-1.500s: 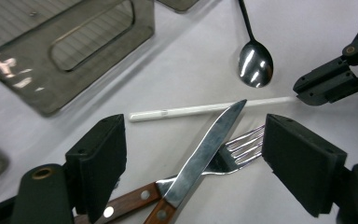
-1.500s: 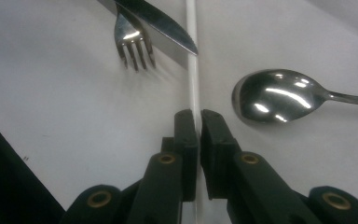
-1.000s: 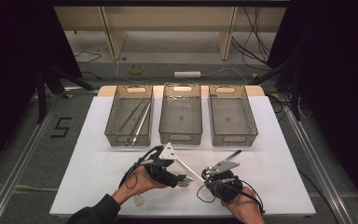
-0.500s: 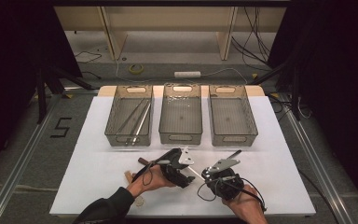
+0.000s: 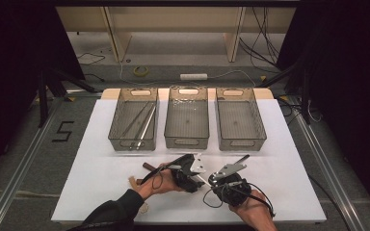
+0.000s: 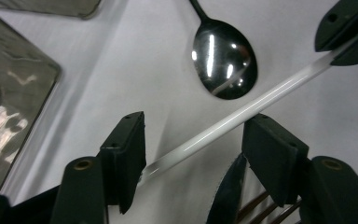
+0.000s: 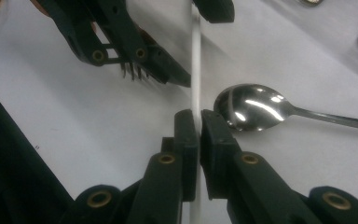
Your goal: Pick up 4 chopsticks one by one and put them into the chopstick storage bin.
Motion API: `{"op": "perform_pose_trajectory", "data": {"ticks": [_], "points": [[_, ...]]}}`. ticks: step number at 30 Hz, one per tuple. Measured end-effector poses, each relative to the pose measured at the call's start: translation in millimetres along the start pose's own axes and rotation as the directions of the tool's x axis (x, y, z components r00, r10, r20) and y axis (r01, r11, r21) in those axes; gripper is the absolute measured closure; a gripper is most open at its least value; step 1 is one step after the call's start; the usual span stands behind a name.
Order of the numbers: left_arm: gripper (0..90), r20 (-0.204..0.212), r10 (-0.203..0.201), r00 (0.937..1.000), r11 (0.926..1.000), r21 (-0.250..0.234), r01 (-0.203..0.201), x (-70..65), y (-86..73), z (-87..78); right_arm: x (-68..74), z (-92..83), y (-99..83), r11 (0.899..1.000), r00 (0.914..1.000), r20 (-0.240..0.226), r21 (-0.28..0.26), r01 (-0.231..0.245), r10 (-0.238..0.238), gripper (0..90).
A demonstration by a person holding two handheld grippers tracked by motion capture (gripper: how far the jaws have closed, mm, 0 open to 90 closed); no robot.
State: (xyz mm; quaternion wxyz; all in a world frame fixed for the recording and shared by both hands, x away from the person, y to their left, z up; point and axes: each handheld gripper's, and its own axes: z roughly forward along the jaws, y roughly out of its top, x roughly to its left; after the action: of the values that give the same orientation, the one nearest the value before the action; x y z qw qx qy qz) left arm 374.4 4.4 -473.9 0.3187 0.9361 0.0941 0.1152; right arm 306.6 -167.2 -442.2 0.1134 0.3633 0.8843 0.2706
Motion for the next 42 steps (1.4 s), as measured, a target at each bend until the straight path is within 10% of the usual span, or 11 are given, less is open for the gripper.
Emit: {"op": "perform_pose_trajectory", "data": {"ticks": [12,22,28,31,42], "points": [[56.3,0.035,0.095,0.9948,0.9953,0.013,-0.096,-4.4,5.2,0.3,-2.1,-1.8,1.8,1.0,0.9997,-0.019,0.003,0.015,-0.014,86.0],[69.9,0.03,0.23,0.9727,0.972,0.041,-0.231,-7.4,11.0,-11.1,-13.3,-6.3,2.2,0.999,0.9981,-0.039,0.001,0.049,-0.049,84.4],[82.3,0.062,0.283,0.9571,0.9568,0.051,-0.286,-14.3,17.7,-20.9,-25.4,-15.2,4.5,0.996,0.9983,-0.012,-0.068,0.056,-0.057,78.5],[83.7,0.034,0.268,0.9628,0.9599,0.076,-0.27,-12.2,20.4,-24.8,-30.1,-22.1,7.3,0.992,0.9988,-0.018,-0.116,0.043,-0.046,66.6],[84.1,-0.026,0.181,0.9832,0.978,0.111,-0.177,7.2,18.6,-44.5,-35.9,-50.2,7.5,0.918,0.999,-0.004,-0.394,-0.041,0.043,42.9]]}}
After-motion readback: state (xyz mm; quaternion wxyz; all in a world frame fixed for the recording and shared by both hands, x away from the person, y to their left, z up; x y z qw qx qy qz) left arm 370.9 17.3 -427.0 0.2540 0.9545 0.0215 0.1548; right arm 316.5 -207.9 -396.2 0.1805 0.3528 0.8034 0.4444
